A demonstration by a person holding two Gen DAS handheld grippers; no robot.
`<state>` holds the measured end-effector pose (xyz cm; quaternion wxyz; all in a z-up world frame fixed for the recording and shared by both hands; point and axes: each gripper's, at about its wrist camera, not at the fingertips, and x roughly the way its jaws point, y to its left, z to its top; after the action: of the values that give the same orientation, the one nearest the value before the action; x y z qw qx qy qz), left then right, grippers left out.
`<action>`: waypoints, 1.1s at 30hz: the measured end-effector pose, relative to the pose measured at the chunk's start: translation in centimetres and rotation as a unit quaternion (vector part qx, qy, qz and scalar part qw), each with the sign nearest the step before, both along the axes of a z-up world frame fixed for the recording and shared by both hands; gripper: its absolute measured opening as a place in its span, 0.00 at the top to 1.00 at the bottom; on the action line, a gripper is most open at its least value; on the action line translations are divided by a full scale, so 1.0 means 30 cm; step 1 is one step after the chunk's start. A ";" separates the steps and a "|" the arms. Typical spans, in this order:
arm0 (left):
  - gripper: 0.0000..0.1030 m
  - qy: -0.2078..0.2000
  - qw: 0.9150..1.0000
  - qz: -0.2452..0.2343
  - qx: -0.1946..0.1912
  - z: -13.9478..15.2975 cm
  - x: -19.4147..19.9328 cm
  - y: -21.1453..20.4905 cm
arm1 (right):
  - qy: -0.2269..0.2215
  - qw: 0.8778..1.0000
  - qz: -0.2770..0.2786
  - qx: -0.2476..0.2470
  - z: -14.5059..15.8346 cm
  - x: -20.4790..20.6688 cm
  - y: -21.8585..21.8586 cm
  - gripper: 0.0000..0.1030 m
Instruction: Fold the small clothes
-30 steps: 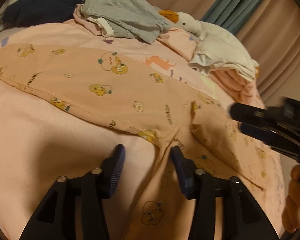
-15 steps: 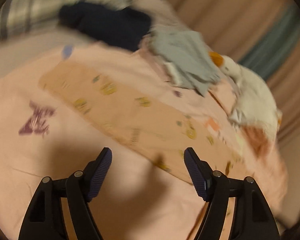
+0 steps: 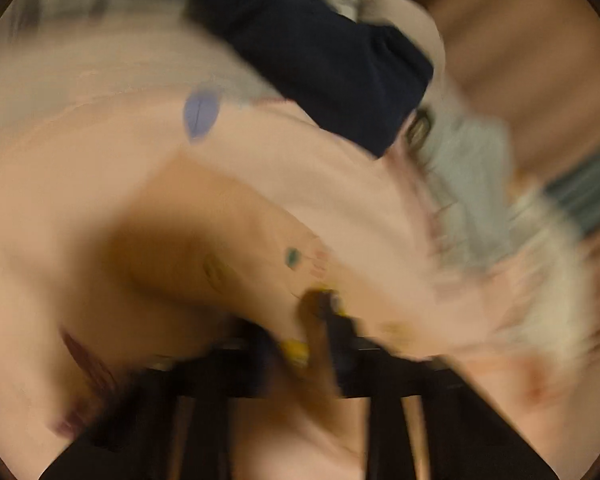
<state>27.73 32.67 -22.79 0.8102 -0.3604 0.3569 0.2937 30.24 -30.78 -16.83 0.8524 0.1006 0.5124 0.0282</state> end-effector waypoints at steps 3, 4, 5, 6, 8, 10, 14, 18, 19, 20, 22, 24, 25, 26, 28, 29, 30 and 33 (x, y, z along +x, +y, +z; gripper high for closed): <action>0.99 0.034 0.994 -0.035 0.093 0.048 0.069 -0.114 | -0.015 1.000 -0.011 0.004 0.023 -0.028 -0.045 0.66; 0.99 0.027 0.993 -0.054 0.106 0.079 0.084 -0.153 | -0.021 1.000 -0.014 0.003 0.033 -0.041 -0.060 0.66; 0.99 0.013 0.989 -0.080 0.125 0.134 0.104 -0.225 | -0.030 0.999 -0.014 0.000 0.047 -0.057 -0.070 0.66; 0.99 -0.001 0.985 -0.099 0.139 0.180 0.121 -0.283 | -0.036 0.999 -0.013 0.002 0.060 -0.068 -0.077 0.66; 0.99 -0.034 0.973 -0.157 0.164 0.286 0.170 -0.455 | -0.055 0.998 -0.005 0.016 0.089 -0.097 -0.089 0.66; 0.99 -0.069 0.955 -0.232 0.169 0.380 0.225 -0.725 | -0.079 0.997 -0.006 0.022 0.119 -0.122 -0.094 0.65; 0.93 -0.028 0.901 -0.426 0.081 0.374 0.320 -1.217 | -0.116 0.993 0.007 0.006 0.177 -0.161 -0.082 0.49; 0.92 0.047 0.852 -0.519 0.041 0.296 0.285 -1.423 | -0.117 0.993 0.014 0.002 0.202 -0.180 -0.103 0.23; 0.91 0.037 0.853 -0.518 0.050 0.307 0.250 -1.415 | -0.114 0.993 0.012 0.010 0.199 -0.177 -0.112 0.20; 0.89 0.031 0.858 -0.510 0.056 0.316 0.241 -1.391 | -0.109 0.994 0.010 0.015 0.192 -0.172 -0.118 0.20; 0.55 0.017 0.878 -0.475 0.052 0.332 0.193 -1.292 | -0.096 0.995 0.010 0.018 0.176 -0.160 -0.116 0.20; 0.36 -0.002 0.910 -0.412 0.045 0.323 0.117 -1.152 | -0.083 0.996 0.012 0.031 0.151 -0.131 -0.097 0.19; 0.36 -0.004 0.921 -0.386 0.055 0.314 0.081 -1.101 | -0.078 0.996 0.019 0.041 0.140 -0.111 -0.080 0.19; 0.36 -0.001 0.929 -0.362 0.075 0.306 0.032 -1.057 | -0.071 0.996 0.025 0.051 0.129 -0.085 -0.060 0.20; 0.36 0.017 0.932 -0.336 0.133 0.264 -0.045 -0.993 | -0.053 0.996 0.030 0.071 0.106 -0.013 -0.014 0.19; 0.36 0.021 0.929 -0.336 0.152 0.246 -0.066 -0.972 | -0.040 0.995 0.038 0.087 0.089 0.036 0.014 0.19; 0.36 0.024 0.924 -0.341 0.169 0.217 -0.085 -0.952 | -0.021 0.994 0.047 0.100 0.066 0.093 0.050 0.20; 0.36 0.042 0.914 -0.360 0.182 0.148 -0.060 -0.932 | 0.014 0.993 0.035 0.115 0.007 0.224 0.125 0.29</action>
<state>25.92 4.72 -18.36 0.8967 -0.0414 0.4370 0.0570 36.96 -27.04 -16.63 0.8260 0.1807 0.5212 0.1155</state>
